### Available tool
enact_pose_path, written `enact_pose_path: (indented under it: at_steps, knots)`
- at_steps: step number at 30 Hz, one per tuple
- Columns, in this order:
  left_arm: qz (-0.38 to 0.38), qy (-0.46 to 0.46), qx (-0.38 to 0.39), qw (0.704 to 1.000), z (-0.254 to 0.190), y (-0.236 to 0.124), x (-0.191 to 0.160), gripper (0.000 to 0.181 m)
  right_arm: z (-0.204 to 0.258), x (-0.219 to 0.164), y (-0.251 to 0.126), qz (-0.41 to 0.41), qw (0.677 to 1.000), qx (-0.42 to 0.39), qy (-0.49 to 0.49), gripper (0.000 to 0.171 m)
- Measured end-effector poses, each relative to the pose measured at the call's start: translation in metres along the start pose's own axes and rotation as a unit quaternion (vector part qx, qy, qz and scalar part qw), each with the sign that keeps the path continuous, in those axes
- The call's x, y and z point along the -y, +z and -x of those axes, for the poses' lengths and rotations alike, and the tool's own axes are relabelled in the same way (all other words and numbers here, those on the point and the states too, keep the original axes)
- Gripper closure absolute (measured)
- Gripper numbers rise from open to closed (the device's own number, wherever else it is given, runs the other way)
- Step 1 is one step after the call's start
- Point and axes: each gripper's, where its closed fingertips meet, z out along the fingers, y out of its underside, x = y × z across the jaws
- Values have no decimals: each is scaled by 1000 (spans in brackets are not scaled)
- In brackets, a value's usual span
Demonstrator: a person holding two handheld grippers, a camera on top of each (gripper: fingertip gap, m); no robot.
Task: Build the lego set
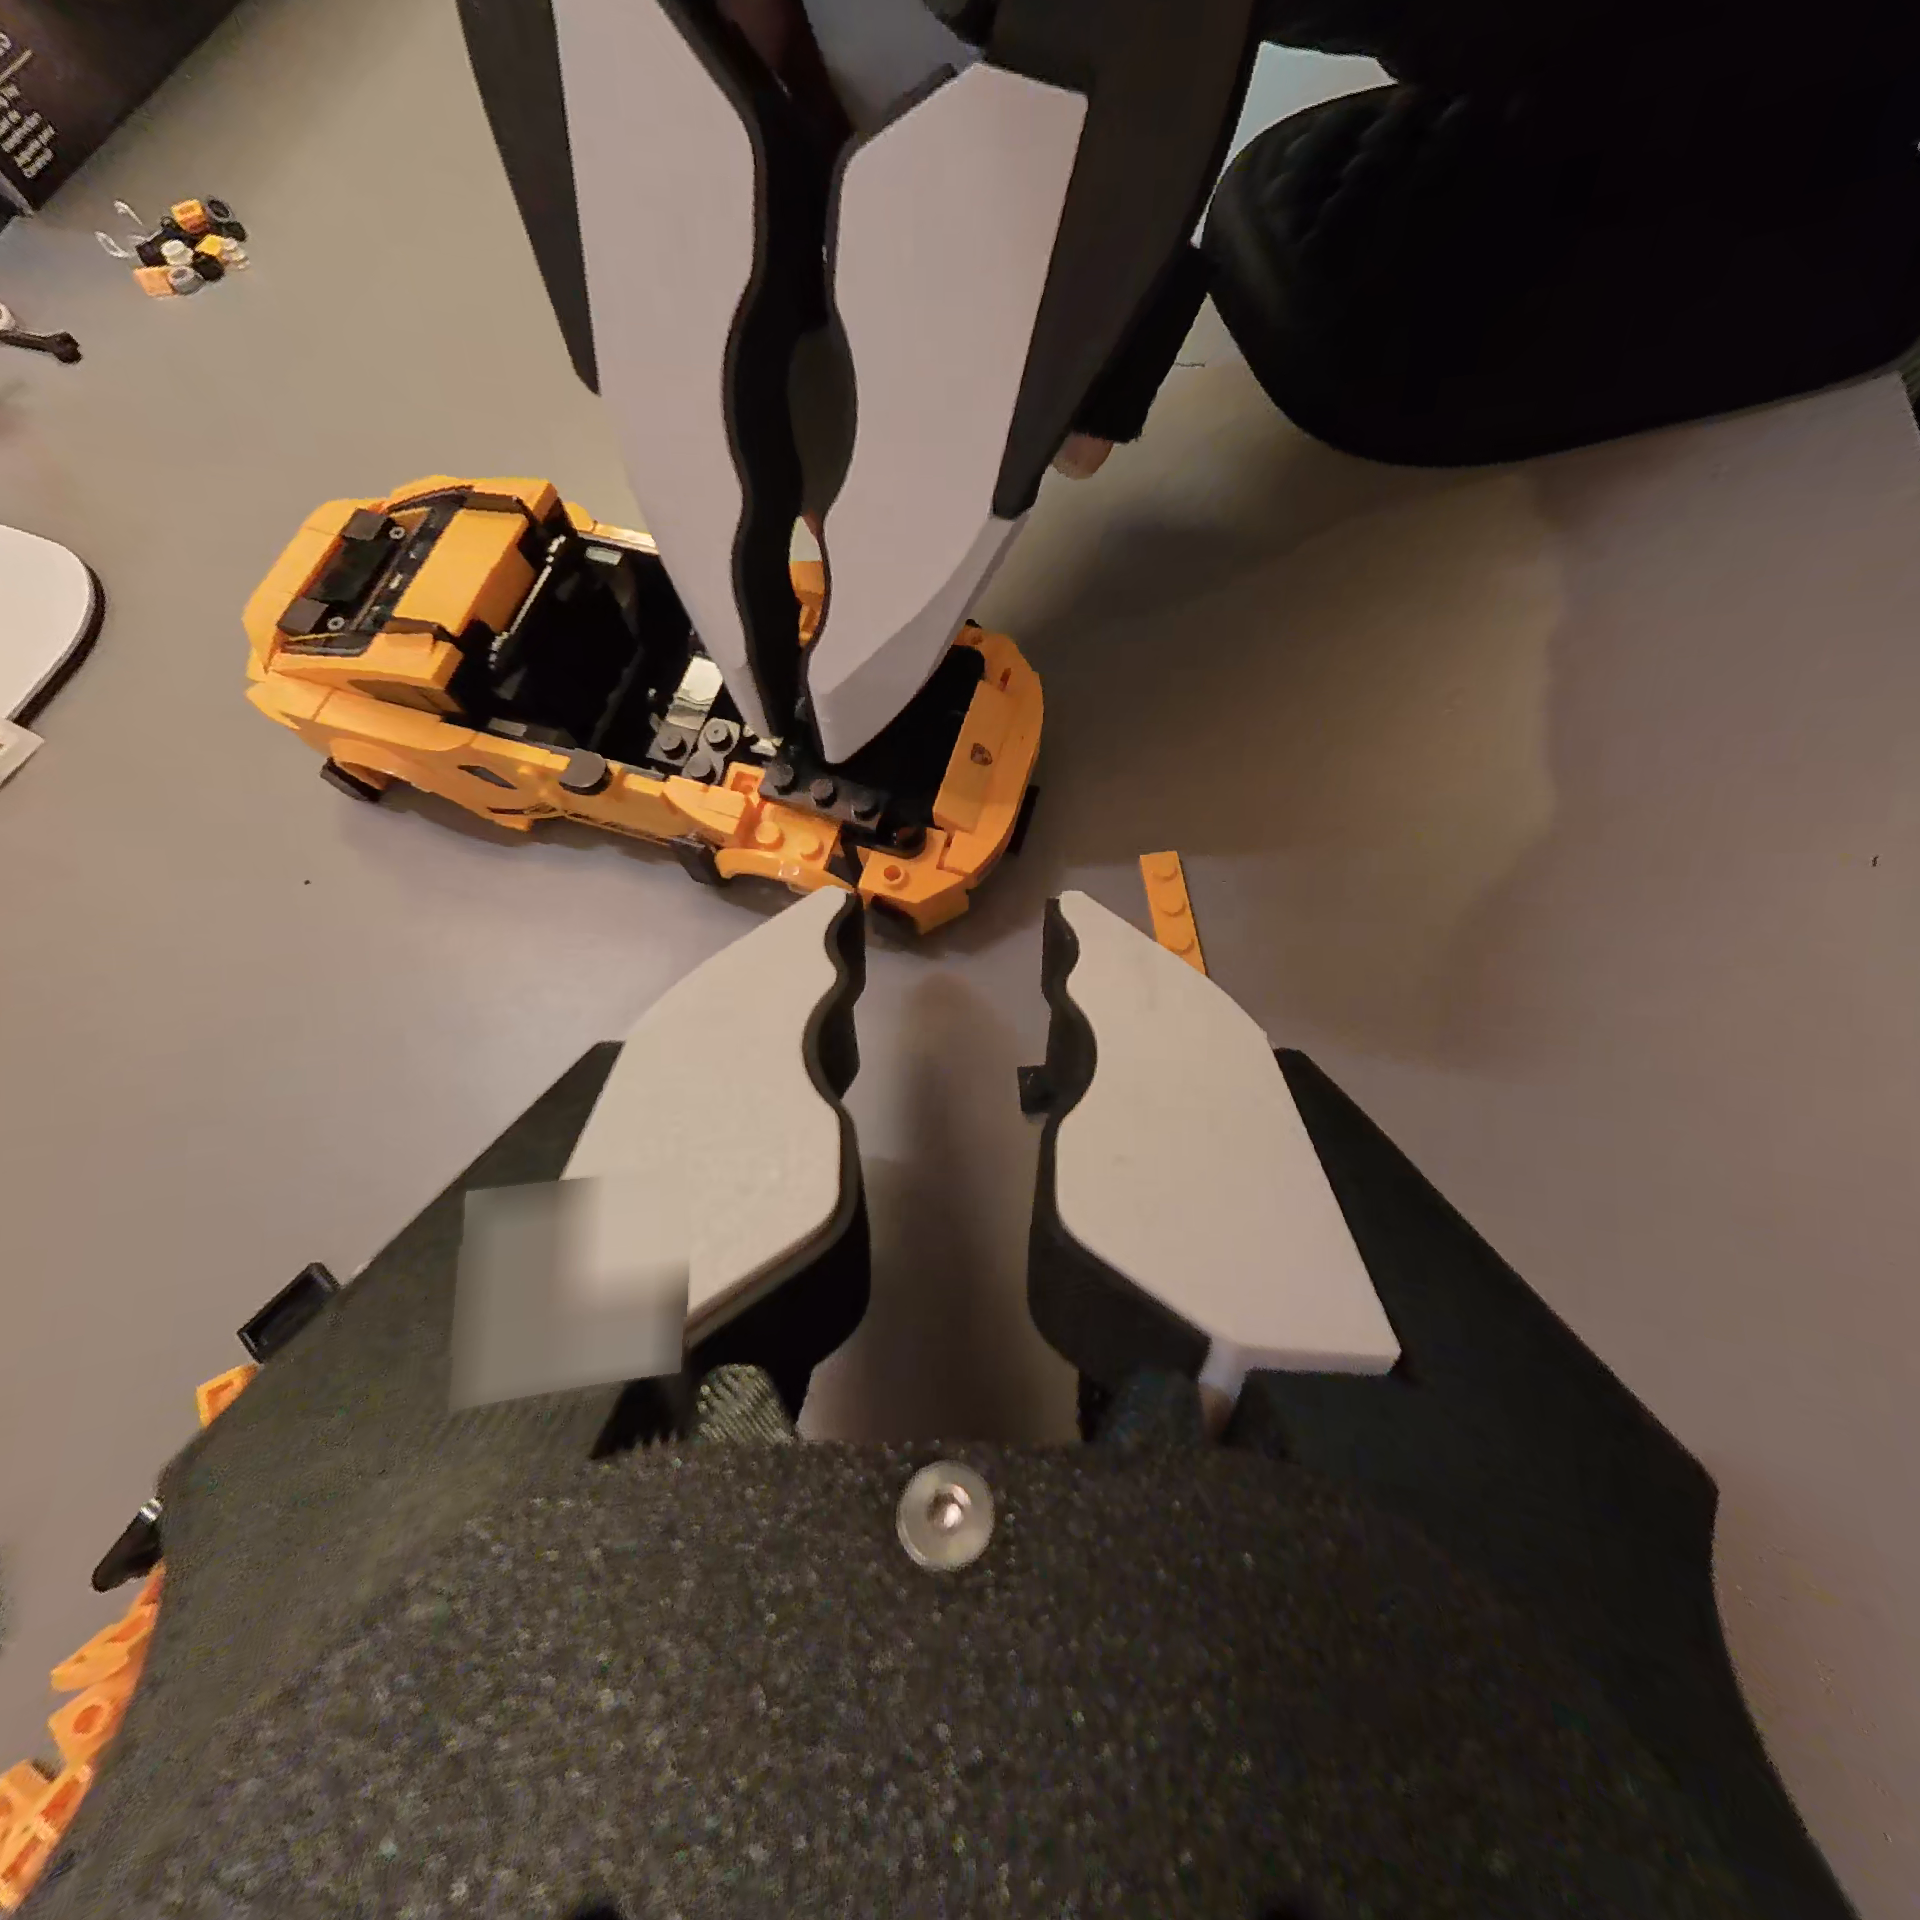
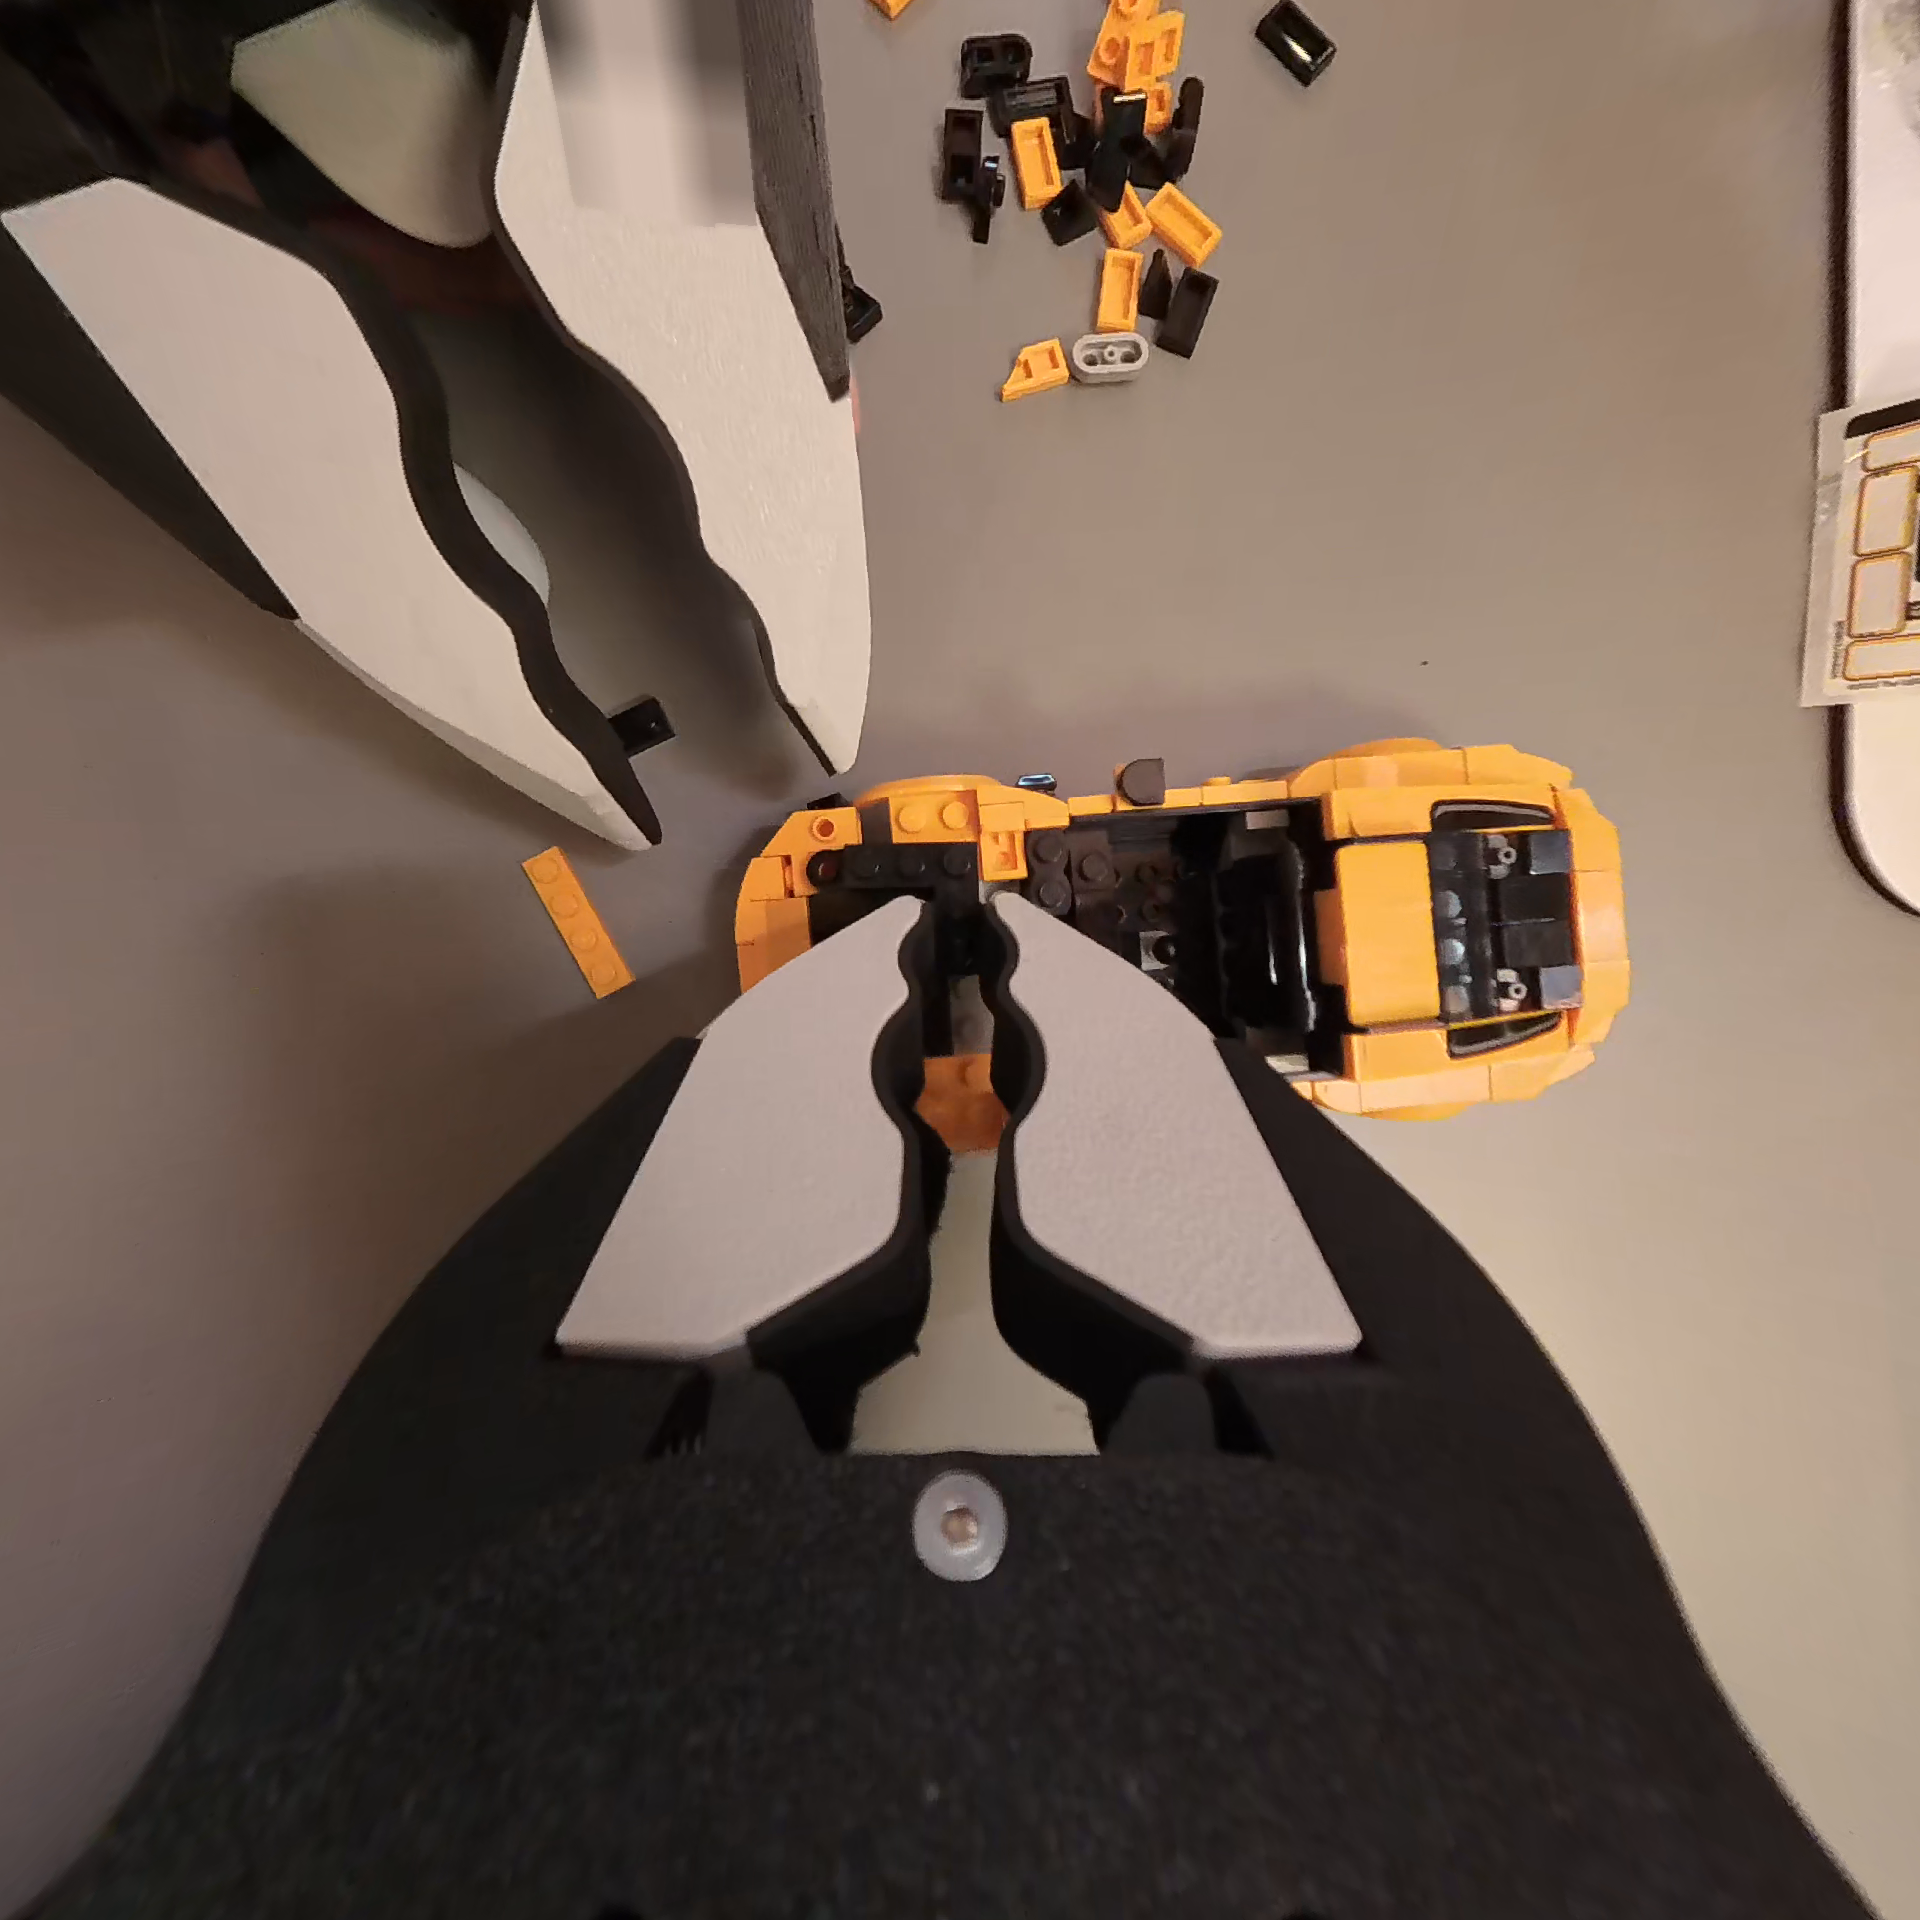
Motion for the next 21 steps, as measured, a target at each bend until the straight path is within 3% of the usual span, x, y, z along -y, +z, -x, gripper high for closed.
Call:
enact_pose_path:
  at_steps: [21]
  knots:
    - [1, -4, -2, 1000, 1, 2, -2, 150, -4, -1, 1, 7, 1000, -2, -4, 164]
